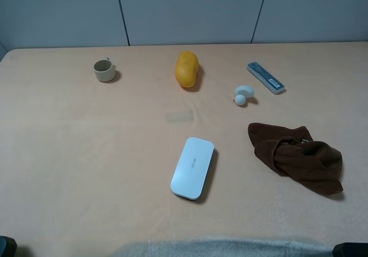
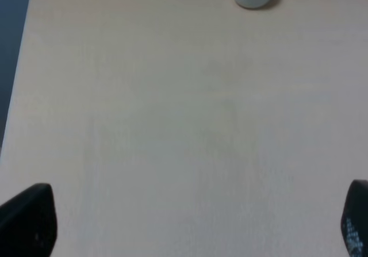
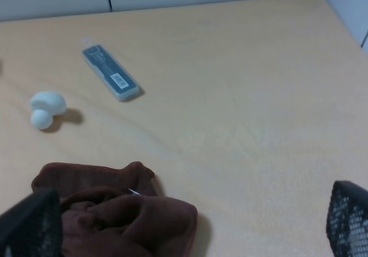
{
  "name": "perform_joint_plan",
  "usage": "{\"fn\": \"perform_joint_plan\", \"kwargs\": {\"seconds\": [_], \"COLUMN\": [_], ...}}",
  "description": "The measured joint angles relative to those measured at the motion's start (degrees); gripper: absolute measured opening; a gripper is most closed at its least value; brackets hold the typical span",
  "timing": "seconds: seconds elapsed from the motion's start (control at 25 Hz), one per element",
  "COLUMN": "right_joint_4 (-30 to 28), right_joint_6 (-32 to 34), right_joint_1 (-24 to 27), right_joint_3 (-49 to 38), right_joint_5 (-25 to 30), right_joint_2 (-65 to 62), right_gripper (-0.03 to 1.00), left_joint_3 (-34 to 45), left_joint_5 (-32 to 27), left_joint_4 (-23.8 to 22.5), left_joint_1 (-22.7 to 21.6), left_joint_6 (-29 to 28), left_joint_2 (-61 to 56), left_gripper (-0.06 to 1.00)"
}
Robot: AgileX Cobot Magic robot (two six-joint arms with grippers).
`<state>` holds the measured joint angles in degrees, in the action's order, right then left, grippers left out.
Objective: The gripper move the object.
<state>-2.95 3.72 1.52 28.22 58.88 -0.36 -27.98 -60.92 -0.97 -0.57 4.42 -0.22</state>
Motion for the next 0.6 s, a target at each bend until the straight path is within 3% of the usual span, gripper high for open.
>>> {"fn": "perform_joint_plan", "kwargs": {"seconds": [0.6], "right_joint_4": [0.0], "right_joint_6": [0.0], "right_joint_1": [0.0], "right_joint_3": [0.0], "right_joint_5": [0.0], "right_joint_2": [0.0], "right_gripper": [0.69], "left_joint_3": [0.0], "left_joint_5": [0.0], "left_joint_4": [0.0], "left_joint_1": [0.0], "left_joint_6": [0.0], "left_joint_2": [0.0], "left_gripper": [0.99]}}
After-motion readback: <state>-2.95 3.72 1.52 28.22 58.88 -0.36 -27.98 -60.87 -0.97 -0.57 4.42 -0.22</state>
